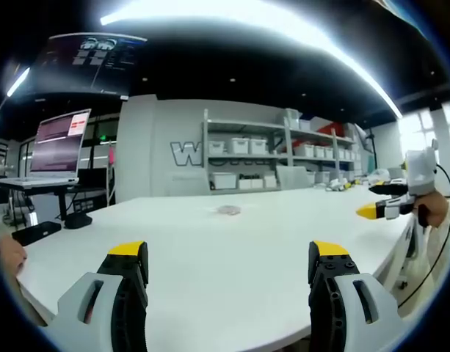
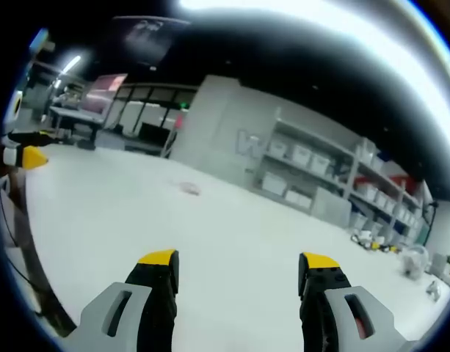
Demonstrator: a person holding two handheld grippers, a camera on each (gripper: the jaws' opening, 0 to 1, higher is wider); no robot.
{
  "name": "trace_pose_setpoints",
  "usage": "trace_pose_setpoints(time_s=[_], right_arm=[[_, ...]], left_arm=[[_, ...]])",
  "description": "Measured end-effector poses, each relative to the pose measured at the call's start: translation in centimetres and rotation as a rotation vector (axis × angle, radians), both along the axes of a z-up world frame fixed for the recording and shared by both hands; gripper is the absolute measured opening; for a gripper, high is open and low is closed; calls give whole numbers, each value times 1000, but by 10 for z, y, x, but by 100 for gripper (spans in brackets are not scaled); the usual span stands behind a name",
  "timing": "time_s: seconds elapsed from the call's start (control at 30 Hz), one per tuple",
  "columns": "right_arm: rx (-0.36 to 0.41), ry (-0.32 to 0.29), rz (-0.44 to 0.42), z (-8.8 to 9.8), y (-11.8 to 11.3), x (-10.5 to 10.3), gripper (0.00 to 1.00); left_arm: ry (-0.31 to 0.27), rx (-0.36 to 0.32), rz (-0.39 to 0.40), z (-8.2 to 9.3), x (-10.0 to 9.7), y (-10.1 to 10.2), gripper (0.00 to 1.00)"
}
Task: Open the resealable bag by pulling the two sides of the seal apart until the entire bag opening is separated and visibly accessible.
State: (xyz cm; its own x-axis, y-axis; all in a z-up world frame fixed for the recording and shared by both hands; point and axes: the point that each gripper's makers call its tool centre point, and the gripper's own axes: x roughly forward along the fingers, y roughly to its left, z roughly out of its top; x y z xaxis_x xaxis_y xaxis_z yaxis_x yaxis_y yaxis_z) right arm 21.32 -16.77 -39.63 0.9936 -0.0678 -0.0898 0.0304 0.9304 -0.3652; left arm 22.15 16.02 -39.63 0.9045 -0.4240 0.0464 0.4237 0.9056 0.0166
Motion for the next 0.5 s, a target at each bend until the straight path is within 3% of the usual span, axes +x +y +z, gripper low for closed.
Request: trace_pose_setpoints(time_s=[0.5], right_arm=[[-84,24,55,0,12,13,66]], left_arm=[[-1,-7,2,-1,-2,2,89]])
